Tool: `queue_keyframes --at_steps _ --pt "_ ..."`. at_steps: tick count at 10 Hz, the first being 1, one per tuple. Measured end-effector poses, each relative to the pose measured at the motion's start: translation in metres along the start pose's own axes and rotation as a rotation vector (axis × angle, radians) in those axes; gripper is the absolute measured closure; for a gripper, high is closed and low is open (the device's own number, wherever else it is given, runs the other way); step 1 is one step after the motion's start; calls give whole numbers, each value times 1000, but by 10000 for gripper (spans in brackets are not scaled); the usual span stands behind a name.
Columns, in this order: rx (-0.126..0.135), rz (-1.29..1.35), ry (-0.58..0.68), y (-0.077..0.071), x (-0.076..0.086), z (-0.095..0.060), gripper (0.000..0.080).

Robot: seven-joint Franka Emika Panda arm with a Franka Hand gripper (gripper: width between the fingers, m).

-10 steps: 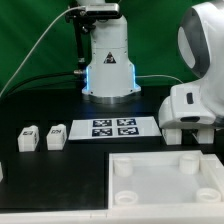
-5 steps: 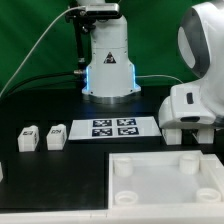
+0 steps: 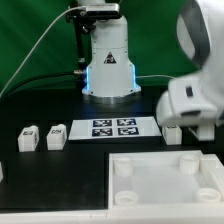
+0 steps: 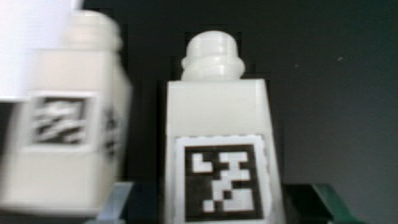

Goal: Assemble one leg

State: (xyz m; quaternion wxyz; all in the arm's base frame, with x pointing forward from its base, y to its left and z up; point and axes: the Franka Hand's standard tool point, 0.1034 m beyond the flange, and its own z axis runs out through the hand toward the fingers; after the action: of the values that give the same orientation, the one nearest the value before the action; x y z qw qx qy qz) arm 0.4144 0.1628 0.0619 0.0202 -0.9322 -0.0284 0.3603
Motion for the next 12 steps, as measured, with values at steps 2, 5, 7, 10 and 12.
queue_keyframes --at_steps 2,5,7,10,12 --pt "11 -15 171 14 -6 -41 509" --pt "-1 -44 465 27 -11 -108 509" --pt "11 -52 712 24 0 -132 509" --pt "8 -100 994 18 5 -107 509" --pt "-65 -164 1148 64 19 -134 508"
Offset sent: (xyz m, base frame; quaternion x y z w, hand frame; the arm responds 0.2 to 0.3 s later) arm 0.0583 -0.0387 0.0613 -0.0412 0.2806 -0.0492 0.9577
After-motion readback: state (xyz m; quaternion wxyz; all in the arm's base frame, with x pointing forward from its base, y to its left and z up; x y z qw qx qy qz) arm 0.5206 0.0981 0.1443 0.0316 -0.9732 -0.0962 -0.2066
